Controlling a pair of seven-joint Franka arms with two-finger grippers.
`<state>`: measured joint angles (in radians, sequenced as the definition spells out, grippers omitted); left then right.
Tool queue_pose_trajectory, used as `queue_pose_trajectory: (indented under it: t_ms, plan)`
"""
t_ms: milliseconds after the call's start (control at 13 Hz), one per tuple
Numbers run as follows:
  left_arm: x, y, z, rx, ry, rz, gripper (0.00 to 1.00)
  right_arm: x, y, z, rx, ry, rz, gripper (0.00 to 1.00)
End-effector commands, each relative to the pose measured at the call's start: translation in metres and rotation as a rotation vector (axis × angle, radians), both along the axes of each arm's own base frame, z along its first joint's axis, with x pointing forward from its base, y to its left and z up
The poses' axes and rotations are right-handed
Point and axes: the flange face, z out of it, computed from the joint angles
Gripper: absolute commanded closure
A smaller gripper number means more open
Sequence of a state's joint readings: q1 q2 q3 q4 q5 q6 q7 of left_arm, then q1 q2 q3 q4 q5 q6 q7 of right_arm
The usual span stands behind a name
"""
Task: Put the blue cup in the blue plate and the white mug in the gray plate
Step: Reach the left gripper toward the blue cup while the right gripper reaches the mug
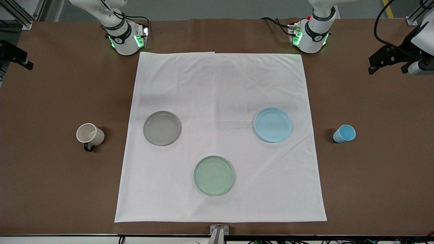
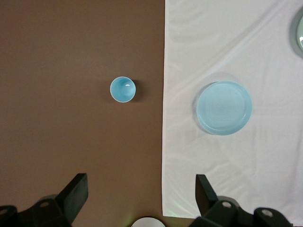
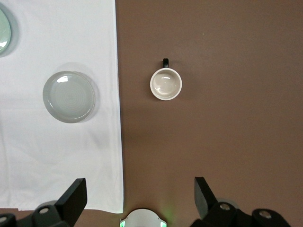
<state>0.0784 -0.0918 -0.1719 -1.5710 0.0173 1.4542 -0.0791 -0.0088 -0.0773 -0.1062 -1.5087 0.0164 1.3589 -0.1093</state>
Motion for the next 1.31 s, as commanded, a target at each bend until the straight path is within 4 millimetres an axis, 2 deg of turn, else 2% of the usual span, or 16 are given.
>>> queue_pose_trajectory:
  t_ms: [0,154,231,308,385,462,538,615,769,923,1000,1154,1231]
  plan:
    - [0.0,0.001,0.004,0.002,0.012,-0.009,0.0,-0.003,0.004,0.002,-0.015,0.001,-0.002,0.0]
    - [0.006,0.007,-0.002,0.016,0.024,-0.031,0.0,-0.003,0.003,0.002,-0.016,0.002,-0.006,0.0]
    - [0.016,0.022,-0.002,0.014,0.02,-0.036,0.0,-0.002,0.003,0.002,-0.014,-0.002,-0.005,0.0]
    - [0.024,0.036,-0.013,0.015,0.042,-0.029,0.0,-0.002,0.002,0.003,-0.014,-0.009,-0.01,0.0]
    - [0.025,0.042,-0.03,0.016,0.078,-0.032,0.0,-0.002,-0.002,0.004,-0.01,-0.016,-0.017,0.0]
    - [0.026,0.066,-0.049,0.012,0.103,0.011,0.0,-0.003,-0.008,0.008,-0.003,-0.026,-0.03,0.0]
    - [0.029,0.081,-0.069,0.01,0.102,0.035,0.0,0.0,-0.009,0.009,-0.002,-0.029,-0.033,0.0]
    - [0.029,0.095,-0.094,0.009,0.108,0.057,0.0,0.018,-0.013,-0.013,-0.007,-0.004,-0.035,0.0]
    - [0.03,0.105,-0.151,0.006,0.104,0.073,0.0,0.056,-0.027,-0.059,-0.016,0.004,-0.052,0.0]
    - [0.027,0.123,-0.212,0.003,0.049,0.101,0.0,0.099,-0.058,-0.119,-0.019,-0.025,-0.097,0.0]
    - [0.025,0.123,-0.242,0.002,0.016,0.096,0.0,0.118,-0.063,-0.15,-0.021,-0.033,-0.091,0.0]
    - [0.022,0.124,-0.298,-0.003,-0.043,0.091,0.02,0.138,-0.061,-0.196,-0.03,-0.024,-0.08,0.0]
    - [0.024,0.126,-0.316,-0.008,-0.045,0.094,0.06,0.148,-0.058,-0.231,-0.033,-0.013,-0.08,0.0]
